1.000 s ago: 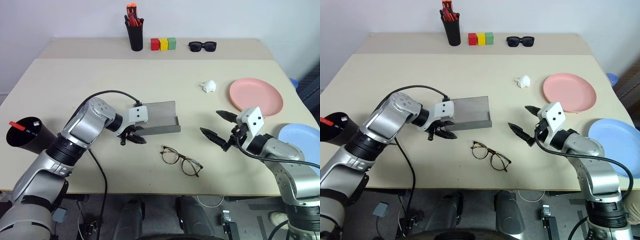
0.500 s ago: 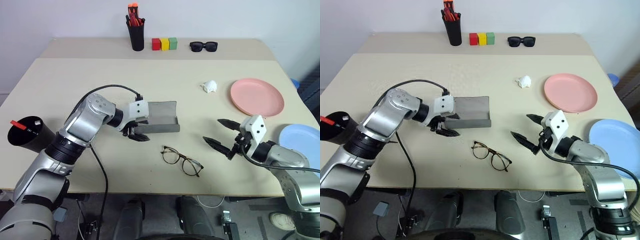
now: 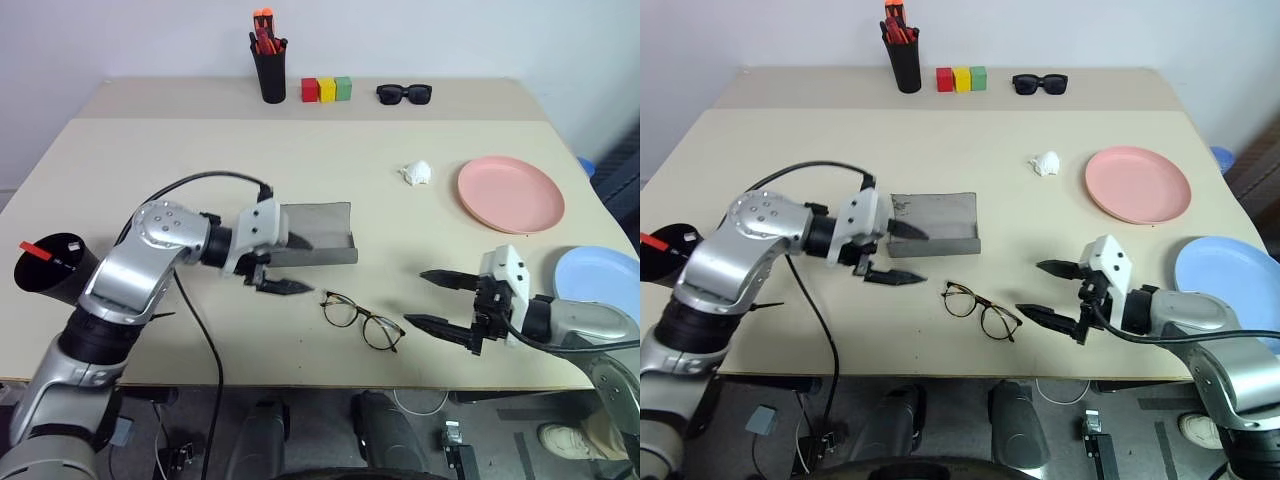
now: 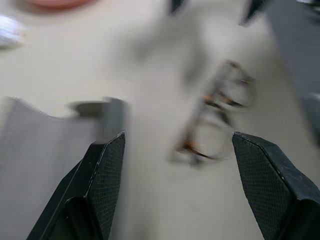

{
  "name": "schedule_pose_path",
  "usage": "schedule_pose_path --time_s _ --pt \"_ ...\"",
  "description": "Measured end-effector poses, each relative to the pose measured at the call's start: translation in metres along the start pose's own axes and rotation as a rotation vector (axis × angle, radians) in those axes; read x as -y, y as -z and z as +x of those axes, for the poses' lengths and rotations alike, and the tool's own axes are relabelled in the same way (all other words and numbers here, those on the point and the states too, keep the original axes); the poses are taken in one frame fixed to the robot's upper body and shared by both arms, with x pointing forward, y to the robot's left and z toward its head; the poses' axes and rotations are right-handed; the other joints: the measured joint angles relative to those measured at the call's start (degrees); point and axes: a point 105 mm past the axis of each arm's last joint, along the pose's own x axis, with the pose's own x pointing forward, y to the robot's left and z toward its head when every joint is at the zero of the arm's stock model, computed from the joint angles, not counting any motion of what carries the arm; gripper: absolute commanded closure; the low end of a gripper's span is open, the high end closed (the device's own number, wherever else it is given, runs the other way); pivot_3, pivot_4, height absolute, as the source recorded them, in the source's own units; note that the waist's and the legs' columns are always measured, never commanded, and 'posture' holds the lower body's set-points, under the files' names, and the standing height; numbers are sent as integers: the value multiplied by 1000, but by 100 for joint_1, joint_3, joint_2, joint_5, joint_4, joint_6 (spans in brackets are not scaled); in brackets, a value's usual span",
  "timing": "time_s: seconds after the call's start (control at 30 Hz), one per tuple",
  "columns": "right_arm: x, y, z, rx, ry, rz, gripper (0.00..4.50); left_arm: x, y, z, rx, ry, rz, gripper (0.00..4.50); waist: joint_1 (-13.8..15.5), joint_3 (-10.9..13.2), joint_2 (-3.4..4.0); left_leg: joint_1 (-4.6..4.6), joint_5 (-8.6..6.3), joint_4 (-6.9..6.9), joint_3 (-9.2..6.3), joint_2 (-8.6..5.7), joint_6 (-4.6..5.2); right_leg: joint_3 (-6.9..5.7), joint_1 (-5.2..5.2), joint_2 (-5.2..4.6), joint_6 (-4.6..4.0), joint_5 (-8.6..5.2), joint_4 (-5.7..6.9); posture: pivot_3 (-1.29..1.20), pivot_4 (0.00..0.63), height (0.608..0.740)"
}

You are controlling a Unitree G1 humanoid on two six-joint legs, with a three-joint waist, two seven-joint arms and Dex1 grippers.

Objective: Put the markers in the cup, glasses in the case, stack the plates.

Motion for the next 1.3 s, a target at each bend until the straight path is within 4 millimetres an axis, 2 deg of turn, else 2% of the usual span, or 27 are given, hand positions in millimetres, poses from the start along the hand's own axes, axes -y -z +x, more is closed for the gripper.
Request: schedule_pose_path --time_s 0.07,0.2,0.33,0.5,0.6,0.7,0.8,0.97,1.3 --pt "-4 6 10 -26 -81 20 0 9 11 7 22 -3 34 1045 8 0 1 23 0 -3 2 0 0 1 24 -2 -1 -1 -7 0 150 740" --pt "-7 11 22 -66 -187 27 0 17 13 20 153 -81 96 1045 43 0 -2 36 -2 -3 1 2 3 0 56 -2 0 0 -44 0 150 740" --pt "-1 20 29 -108 -226 33 0 28 24 11 134 -87 42 1045 24 0 -2 47 -3 -13 3 2 6 0 62 -3 0 0 -50 0 150 740" --pt "7 21 36 -122 -269 33 0 44 6 -8 242 -83 -42 1045 7 0 -1 55 -3 -24 3 6 5 0 62 -2 0 0 -51 0 150 740" --pt "12 22 37 -129 -288 46 0 52 4 -22 243 -94 -83 1045 -3 0 -1 59 -3 -30 5 6 5 0 63 -2 -1 0 -53 0 150 740" --pt "14 25 40 -139 -312 60 0 60 2 -26 254 -80 -110 1045 13 0 0 59 -3 -30 6 6 5 0 65 -3 -1 0 -55 0 150 740" --pt "13 23 44 -157 -370 72 0 71 8 -28 211 -47 -125 1045 2 0 1 61 -3 -32 8 6 5 1 66 -2 -4 -1 -60 0 150 740" --pt "9 25 48 -214 -465 83 0 73 9 -28 210 -50 -118 1045 11 0 1 59 -3 -33 8 6 5 0 65 -2 -9 -3 -66 0 150 740" --pt "5 23 54 -237 -519 81 0 75 13 -26 199 -63 -110 1045 2 0 1 59 -4 -38 8 6 5 0 63 -2 -6 -1 -67 0 150 740"
